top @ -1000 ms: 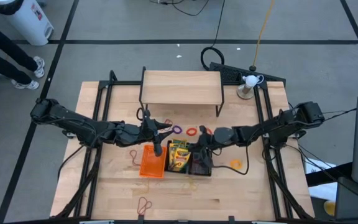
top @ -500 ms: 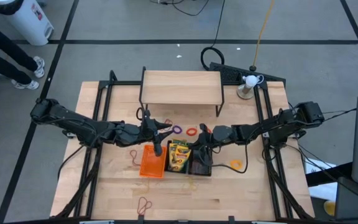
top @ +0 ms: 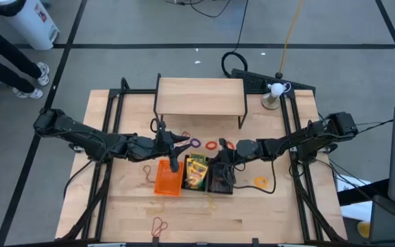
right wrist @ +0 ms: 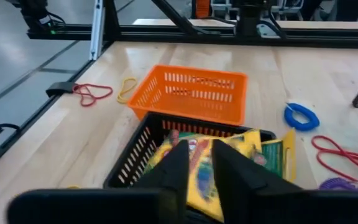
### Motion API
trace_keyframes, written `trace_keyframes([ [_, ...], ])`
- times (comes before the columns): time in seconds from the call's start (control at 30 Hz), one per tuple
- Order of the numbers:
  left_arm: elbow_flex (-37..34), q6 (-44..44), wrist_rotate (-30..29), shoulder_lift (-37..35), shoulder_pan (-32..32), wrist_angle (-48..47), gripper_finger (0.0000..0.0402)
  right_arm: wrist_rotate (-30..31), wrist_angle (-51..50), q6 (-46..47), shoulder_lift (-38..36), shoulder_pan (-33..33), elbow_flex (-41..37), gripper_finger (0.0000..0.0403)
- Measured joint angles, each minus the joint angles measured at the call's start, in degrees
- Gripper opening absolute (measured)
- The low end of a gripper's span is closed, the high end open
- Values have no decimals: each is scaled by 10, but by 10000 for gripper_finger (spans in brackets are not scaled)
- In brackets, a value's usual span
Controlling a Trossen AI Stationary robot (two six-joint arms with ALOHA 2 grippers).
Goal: Pick & Place Office Desk Supplies
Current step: Put the crayon into the left black bin, then adjust the right black bin
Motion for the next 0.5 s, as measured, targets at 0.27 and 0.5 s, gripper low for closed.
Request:
trace_keyframes([
  [0.27,0,1,0,0,0,0,120,0,37,15,-3,5,0,156],
  [0.5,0,12,0,0,0,0,120,-14,-5,14,-97,9,-1,157],
])
